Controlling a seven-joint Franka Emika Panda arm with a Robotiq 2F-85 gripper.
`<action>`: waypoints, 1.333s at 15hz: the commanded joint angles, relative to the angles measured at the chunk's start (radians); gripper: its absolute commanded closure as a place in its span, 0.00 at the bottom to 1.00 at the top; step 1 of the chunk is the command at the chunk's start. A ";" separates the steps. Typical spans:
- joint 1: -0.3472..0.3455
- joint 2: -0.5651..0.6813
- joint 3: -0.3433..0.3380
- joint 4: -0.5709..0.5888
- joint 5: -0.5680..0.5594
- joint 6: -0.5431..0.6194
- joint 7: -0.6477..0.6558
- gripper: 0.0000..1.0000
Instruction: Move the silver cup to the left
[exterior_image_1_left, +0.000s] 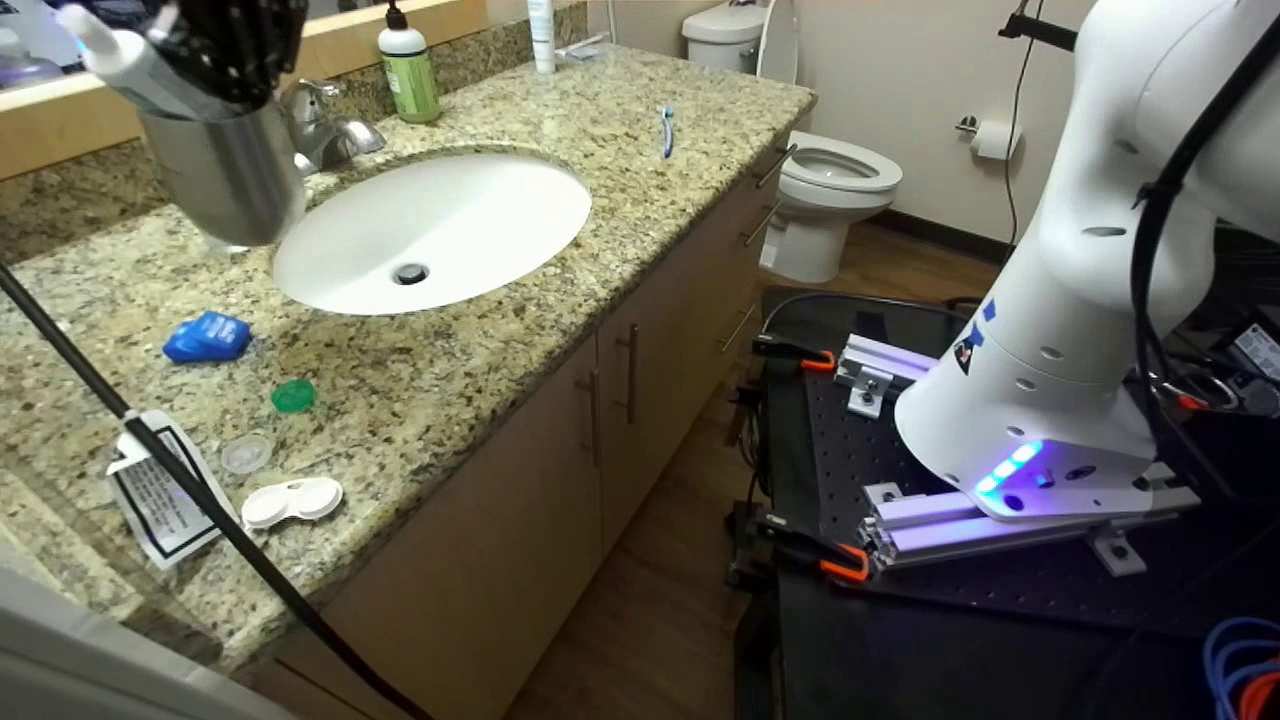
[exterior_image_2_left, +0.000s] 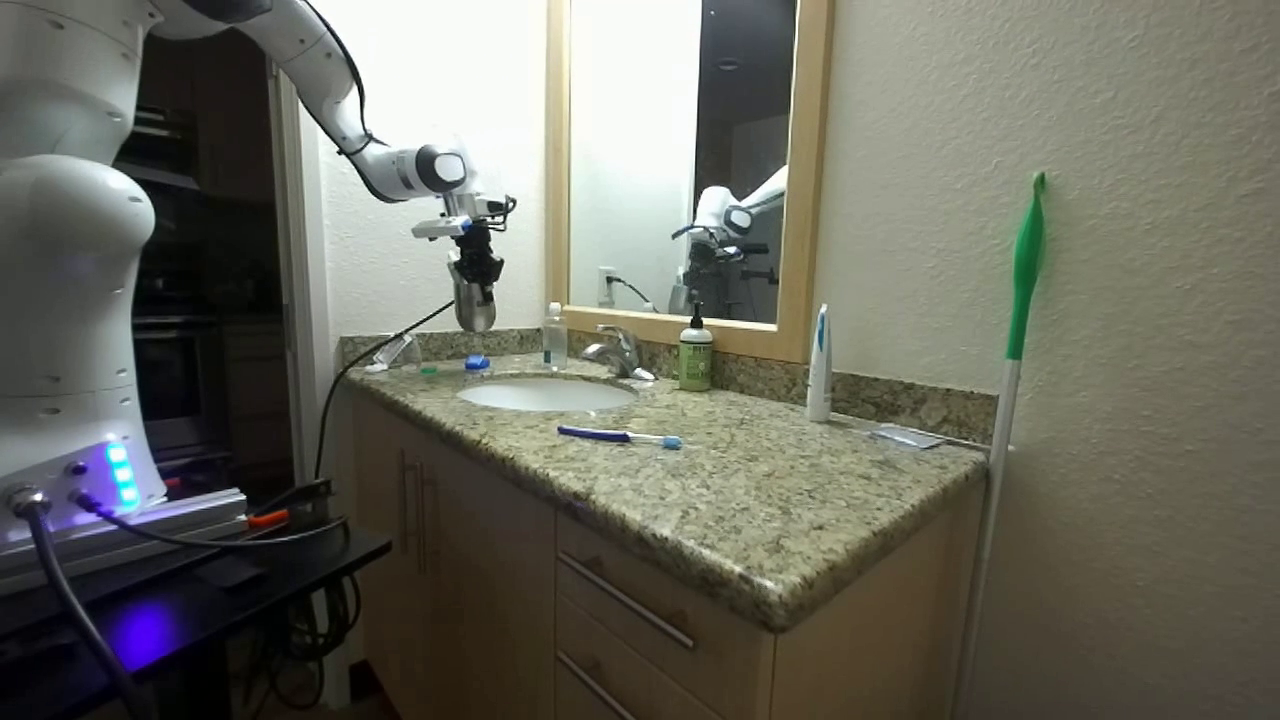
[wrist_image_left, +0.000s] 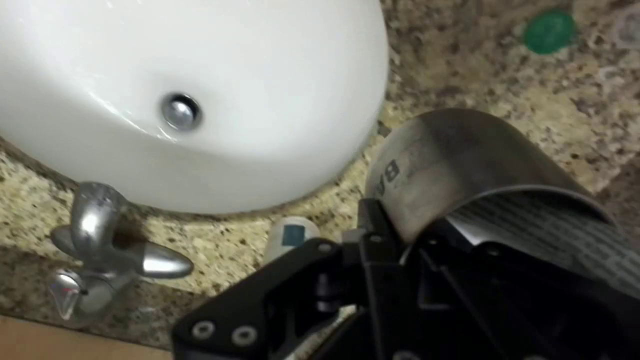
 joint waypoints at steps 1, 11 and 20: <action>0.043 0.040 -0.007 0.071 -0.075 0.039 0.111 0.98; 0.095 0.268 -0.025 0.348 -0.044 0.016 0.386 0.98; 0.150 0.418 -0.098 0.553 -0.043 -0.009 0.623 0.98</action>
